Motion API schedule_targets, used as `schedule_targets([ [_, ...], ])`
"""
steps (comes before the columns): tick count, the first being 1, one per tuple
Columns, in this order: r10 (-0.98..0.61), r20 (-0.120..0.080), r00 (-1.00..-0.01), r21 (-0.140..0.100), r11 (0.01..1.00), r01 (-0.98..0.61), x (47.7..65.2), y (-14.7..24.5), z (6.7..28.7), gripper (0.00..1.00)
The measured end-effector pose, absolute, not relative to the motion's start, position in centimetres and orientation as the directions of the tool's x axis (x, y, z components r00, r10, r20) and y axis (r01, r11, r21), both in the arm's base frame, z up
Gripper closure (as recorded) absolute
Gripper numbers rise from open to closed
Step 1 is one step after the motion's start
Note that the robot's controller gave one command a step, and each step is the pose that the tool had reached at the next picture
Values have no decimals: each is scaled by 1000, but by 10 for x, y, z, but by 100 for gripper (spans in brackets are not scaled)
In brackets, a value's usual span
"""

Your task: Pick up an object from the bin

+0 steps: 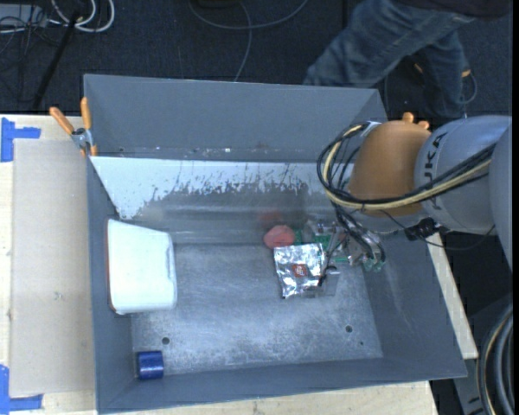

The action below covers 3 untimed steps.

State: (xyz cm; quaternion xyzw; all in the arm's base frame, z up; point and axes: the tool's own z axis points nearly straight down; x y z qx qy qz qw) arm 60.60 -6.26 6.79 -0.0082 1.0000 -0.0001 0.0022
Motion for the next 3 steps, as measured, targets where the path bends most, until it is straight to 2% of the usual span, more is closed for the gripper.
schedule_targets([
  [1,-20,-6,-1000,-1,1000,-20,608,-63,74,100],
  [2,4,-10,-1000,-1,1000,4,609,-65,199,100],
  [3,6,-7,-1000,0,1000,6,591,-63,251,100],
])
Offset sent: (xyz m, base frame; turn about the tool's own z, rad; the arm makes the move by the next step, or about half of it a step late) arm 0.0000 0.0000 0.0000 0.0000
